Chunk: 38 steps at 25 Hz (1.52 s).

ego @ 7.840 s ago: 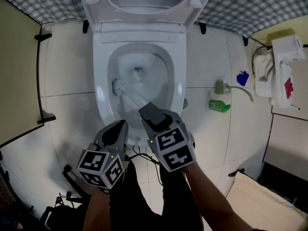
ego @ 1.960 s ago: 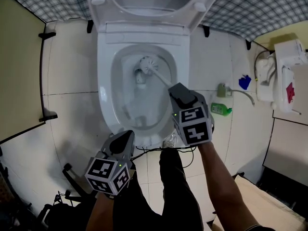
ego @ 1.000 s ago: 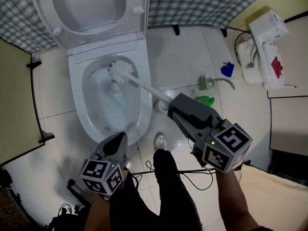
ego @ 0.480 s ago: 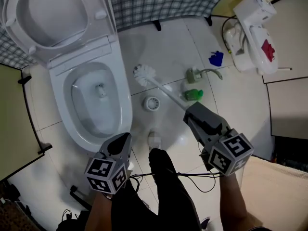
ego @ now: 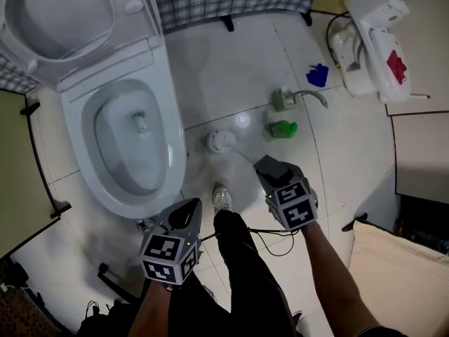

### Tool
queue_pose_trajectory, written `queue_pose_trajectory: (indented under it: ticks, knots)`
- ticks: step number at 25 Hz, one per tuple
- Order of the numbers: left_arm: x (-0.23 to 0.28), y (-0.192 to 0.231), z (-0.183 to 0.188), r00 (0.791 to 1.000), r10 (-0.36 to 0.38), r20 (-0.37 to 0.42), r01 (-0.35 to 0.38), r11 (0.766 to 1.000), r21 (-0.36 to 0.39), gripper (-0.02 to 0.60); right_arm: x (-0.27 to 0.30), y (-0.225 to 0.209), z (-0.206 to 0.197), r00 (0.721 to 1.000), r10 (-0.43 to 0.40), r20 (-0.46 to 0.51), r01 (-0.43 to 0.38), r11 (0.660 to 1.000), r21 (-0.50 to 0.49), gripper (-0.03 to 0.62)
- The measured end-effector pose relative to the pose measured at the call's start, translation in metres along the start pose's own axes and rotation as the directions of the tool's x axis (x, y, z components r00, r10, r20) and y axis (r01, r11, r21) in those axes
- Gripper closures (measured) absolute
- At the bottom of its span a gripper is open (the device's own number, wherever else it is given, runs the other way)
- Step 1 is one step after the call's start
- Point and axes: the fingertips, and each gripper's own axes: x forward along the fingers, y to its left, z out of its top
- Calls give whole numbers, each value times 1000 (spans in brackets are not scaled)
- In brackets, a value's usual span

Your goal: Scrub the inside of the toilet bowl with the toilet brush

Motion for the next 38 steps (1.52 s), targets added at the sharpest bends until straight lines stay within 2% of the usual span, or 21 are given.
queue_pose_trajectory:
  ticks: [5, 9, 12, 18, 25, 31, 38]
  knots:
    - [8, -1, -11, 1000, 11, -19, -11, 1000, 20, 572, 49, 7, -16, 993, -12, -117, -4, 991, -137, 430]
    - [15, -5, -10, 1000, 13, -11, -13, 1000, 26, 572, 83, 5, -20, 984, -37, -173, -4, 972, -236, 430]
    - [19, -4, -14, 1000, 14, -8, -14, 1000, 16, 572, 104, 9, -14, 979, -41, -198, -14, 962, -272, 430]
    - [13, 2, -24, 999, 35, 3, -35, 999, -29, 572, 135, 16, -8, 968, -69, -241, -36, 913, -406, 430]
    - [8, 16, -17, 998, 51, 37, -49, 998, -45, 572, 171, 25, -1, 952, -99, -289, -49, 884, -464, 428]
    - [1, 26, -5, 997, 43, 56, -43, 999, -6, 572, 180, 26, 1, 936, -154, -316, -19, 876, -481, 427]
    - [-22, 48, 7, 995, 69, 74, -68, 998, -13, 572, 167, 28, 14, 939, -186, -291, 37, 892, -450, 403]
